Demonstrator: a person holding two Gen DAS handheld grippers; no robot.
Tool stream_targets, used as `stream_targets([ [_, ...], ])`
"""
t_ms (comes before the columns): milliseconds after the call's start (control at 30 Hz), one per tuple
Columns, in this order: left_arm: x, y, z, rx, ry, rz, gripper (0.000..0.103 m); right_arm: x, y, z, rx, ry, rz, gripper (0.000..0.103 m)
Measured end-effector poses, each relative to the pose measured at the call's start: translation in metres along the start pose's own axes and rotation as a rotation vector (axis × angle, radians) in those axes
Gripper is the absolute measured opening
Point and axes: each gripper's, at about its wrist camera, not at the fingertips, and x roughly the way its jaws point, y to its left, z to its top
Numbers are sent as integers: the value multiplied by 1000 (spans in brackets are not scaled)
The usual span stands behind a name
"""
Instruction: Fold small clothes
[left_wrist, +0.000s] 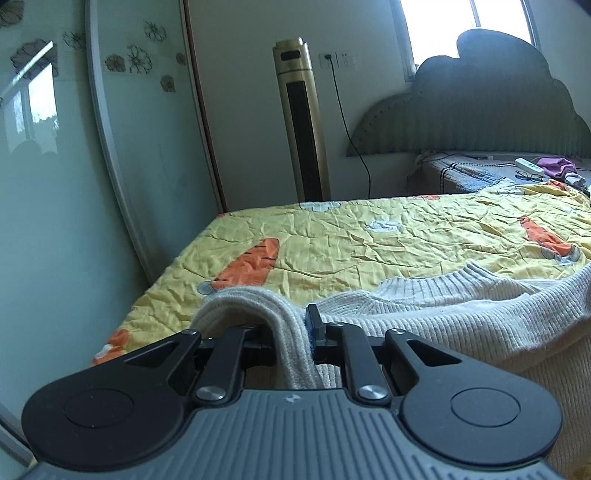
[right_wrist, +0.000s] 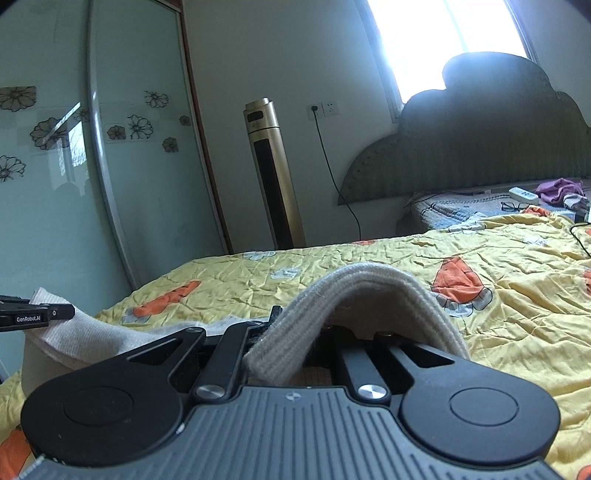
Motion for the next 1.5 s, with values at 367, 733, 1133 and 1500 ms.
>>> stream_targets([
  [367, 72, 0, -2, -40, 150, -23, 13, 58, -17, -7, 71, 98, -32, 9],
  [733, 98, 2, -8, -55, 222, -25, 14, 86, -32, -18, 140, 188, -35, 10],
  [1133, 108, 31, 1, -267, 305, -165, 45, 94, -36, -19, 162, 209, -39, 24],
  [1500, 84, 56, 14, -319, 187, -38, 89, 88, -25, -8, 106, 157, -8, 69],
])
